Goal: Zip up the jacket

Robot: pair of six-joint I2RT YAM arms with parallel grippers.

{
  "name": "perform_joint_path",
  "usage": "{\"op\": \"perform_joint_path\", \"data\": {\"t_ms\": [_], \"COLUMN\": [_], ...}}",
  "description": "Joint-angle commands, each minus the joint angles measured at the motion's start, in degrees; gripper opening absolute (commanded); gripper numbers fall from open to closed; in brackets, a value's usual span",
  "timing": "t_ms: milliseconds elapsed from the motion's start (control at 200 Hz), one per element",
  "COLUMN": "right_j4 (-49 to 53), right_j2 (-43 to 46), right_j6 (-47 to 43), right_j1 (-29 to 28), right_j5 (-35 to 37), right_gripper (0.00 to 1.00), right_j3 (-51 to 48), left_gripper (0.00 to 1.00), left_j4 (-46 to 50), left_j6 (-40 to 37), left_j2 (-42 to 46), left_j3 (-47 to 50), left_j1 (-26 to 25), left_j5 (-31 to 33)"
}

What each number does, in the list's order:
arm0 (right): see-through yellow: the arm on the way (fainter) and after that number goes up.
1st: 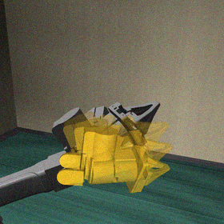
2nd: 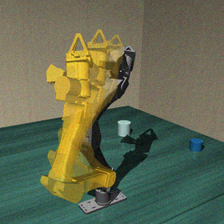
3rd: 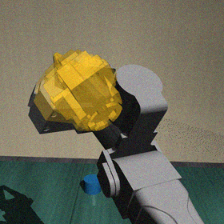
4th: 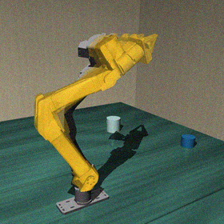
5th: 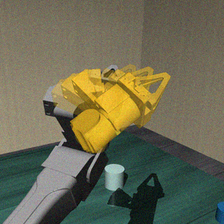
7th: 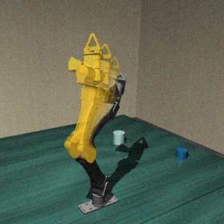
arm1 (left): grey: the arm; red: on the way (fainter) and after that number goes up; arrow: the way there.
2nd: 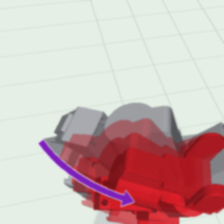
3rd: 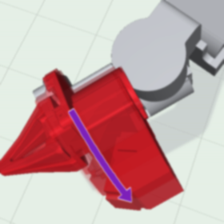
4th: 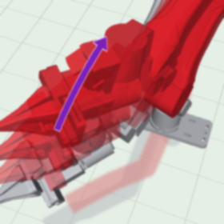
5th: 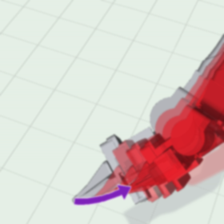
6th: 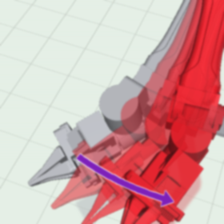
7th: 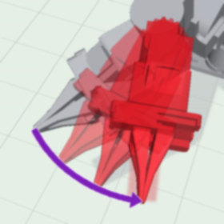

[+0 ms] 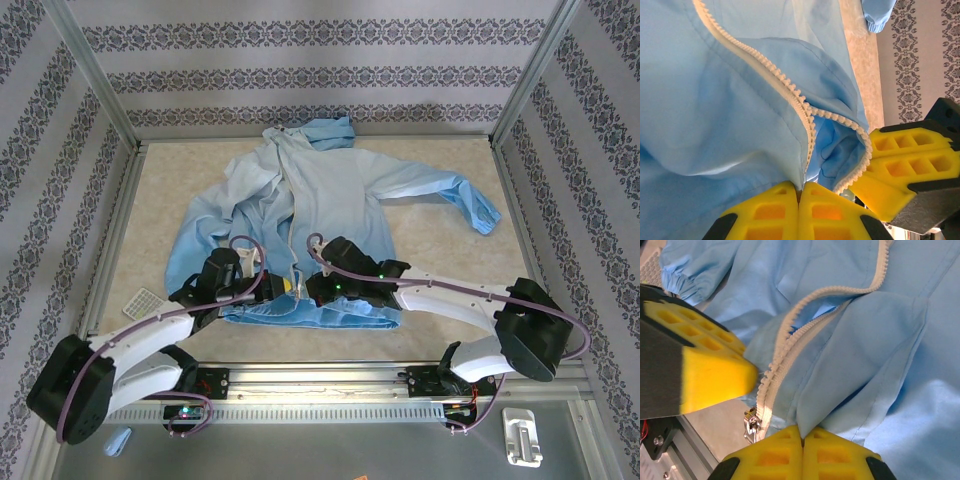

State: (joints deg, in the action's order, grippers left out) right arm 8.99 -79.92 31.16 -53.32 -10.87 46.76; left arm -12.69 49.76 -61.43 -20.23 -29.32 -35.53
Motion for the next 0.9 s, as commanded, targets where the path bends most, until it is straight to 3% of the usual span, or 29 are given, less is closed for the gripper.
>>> {"op": "perform_joint_path", "data": {"t_ms": [0,300,505,899], "right_j4": [-2.9,-6.4,-7.9,-8.7], "right_j2": [0.1,2.0,4.2,5.5], "right_j6": [-4.8,-8.8,-9.5,-8.1], "right_j1": [1.3,4.9,5.4,6.1], "right_j5": [-4.2,-8.0,-7.5,-7.4], "right_gripper": [0.00,0.00,0.00,0.00], "right_j3": [-1.2,-2.4,-3.7,-4.4], "left_gripper": [0.00,0.00,0.00,0.00], "left_j4": [-9.0,-10.5,-14.4,-13.2], "left_j6": [-0.6,-4.2,-4.1,-7.5], "left_j2": [-1.5,2.5,4.4,7.4], "left_j3": [-1.4,-0.7,1.1,3.2], "left_j1": [-0.8,-0.8,-0.9,-0.9], "left_j5": [-2.4,-0.9,-0.1,0.2]}}
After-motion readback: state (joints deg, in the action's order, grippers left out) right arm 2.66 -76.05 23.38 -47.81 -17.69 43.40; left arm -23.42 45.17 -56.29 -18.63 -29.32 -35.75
